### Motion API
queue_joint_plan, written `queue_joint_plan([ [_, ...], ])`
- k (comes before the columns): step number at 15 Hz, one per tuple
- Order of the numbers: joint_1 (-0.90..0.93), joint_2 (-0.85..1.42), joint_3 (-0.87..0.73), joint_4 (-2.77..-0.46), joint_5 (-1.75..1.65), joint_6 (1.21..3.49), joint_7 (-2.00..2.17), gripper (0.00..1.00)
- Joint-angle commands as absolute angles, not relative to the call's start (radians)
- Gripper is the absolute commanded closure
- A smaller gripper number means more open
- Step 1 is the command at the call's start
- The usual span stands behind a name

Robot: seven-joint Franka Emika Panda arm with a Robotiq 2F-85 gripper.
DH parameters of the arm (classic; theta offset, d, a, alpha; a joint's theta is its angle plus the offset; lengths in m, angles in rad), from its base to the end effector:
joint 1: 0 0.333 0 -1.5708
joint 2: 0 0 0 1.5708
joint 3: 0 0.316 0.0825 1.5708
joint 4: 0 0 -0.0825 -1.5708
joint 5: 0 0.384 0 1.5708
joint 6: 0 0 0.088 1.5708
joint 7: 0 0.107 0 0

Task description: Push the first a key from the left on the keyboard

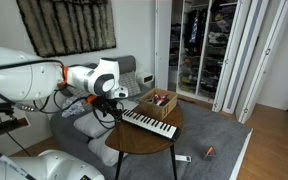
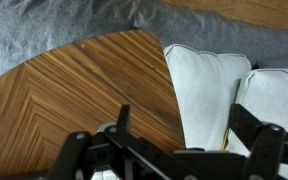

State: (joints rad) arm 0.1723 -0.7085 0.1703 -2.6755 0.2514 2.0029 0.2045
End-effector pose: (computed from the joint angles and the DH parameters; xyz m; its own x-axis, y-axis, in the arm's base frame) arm 0.3130 0.1267 0.4477 1.0000 -0.0028 0.0029 -0.0024 -0.9923 -0.1238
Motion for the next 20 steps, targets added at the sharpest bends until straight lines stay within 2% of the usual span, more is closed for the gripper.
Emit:
queue_joint_plan([
  [1,0.161,-0.566,0.180,-2.563,0.172,2.014,0.119,0.00],
  [8,0.169,-0.385,0.178,-2.451,0.100,2.091,0.059,0.00],
  [17,0.171,-0.360,0.178,-2.409,0.035,2.143,0.049,0.00],
  [18,0.173,-0.360,0.177,-2.408,0.038,2.143,0.046,0.11],
  [19,0.173,-0.359,0.177,-2.406,0.039,2.142,0.044,0.26],
  [20,0.176,-0.357,0.175,-2.406,0.045,2.143,0.040,0.34],
])
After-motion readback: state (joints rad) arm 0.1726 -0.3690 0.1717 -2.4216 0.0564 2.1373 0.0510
